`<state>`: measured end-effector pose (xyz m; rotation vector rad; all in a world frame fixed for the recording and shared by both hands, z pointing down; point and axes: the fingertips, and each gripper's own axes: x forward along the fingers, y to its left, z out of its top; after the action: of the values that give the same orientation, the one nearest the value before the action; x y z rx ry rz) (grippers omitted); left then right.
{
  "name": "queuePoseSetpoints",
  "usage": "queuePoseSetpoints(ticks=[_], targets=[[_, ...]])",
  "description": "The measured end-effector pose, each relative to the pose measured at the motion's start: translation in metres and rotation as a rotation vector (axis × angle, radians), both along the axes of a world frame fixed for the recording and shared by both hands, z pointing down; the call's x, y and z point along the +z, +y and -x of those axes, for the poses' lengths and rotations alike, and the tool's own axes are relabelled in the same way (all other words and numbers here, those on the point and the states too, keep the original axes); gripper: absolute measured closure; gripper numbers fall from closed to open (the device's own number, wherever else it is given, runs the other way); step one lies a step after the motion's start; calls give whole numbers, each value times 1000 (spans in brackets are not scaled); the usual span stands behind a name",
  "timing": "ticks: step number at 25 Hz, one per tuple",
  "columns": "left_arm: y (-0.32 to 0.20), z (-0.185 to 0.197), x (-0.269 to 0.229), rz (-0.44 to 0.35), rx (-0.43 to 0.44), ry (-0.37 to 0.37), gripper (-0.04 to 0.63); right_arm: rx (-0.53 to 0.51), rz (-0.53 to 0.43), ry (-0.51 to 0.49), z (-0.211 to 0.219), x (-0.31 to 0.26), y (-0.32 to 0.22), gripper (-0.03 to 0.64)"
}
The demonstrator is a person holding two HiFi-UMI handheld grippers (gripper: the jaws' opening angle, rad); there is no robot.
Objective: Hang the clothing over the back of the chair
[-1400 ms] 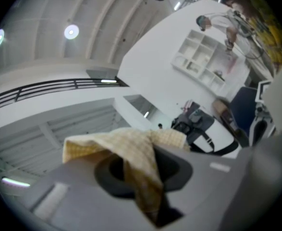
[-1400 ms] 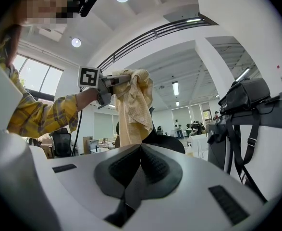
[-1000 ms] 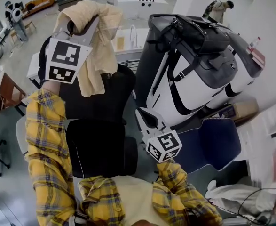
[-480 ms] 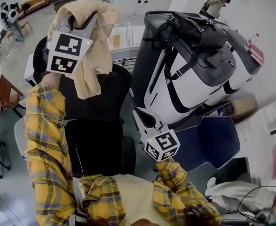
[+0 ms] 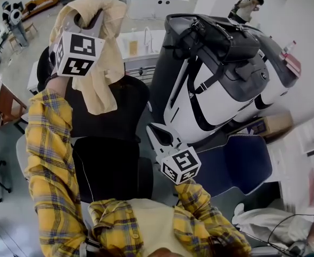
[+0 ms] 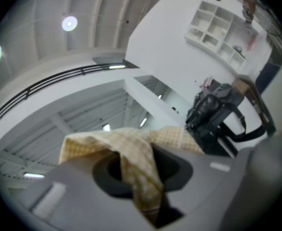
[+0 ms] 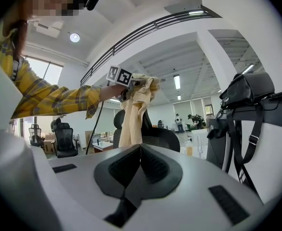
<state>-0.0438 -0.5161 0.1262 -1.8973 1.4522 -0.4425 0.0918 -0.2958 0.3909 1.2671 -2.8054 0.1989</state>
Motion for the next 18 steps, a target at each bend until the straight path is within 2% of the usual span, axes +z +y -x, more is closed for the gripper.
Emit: queuePoseSetpoints(ticks=[4, 7, 13, 15, 18], targets=[[-12, 2, -3, 36, -6, 13, 514, -10, 13, 2, 2, 4, -1, 603], [-18, -4, 13, 107, 10, -28, 512, -18, 13, 1, 5, 5, -1, 603], [-20, -12, 31, 133, 38, -117, 497, -27, 17, -2, 8, 8, -6, 603], [-20, -16, 39, 185, 68, -134, 454, -32, 19, -5, 11, 9, -6, 603], [-16, -27, 64, 321, 136, -158, 389, -43, 17, -7, 16, 8, -4, 603]])
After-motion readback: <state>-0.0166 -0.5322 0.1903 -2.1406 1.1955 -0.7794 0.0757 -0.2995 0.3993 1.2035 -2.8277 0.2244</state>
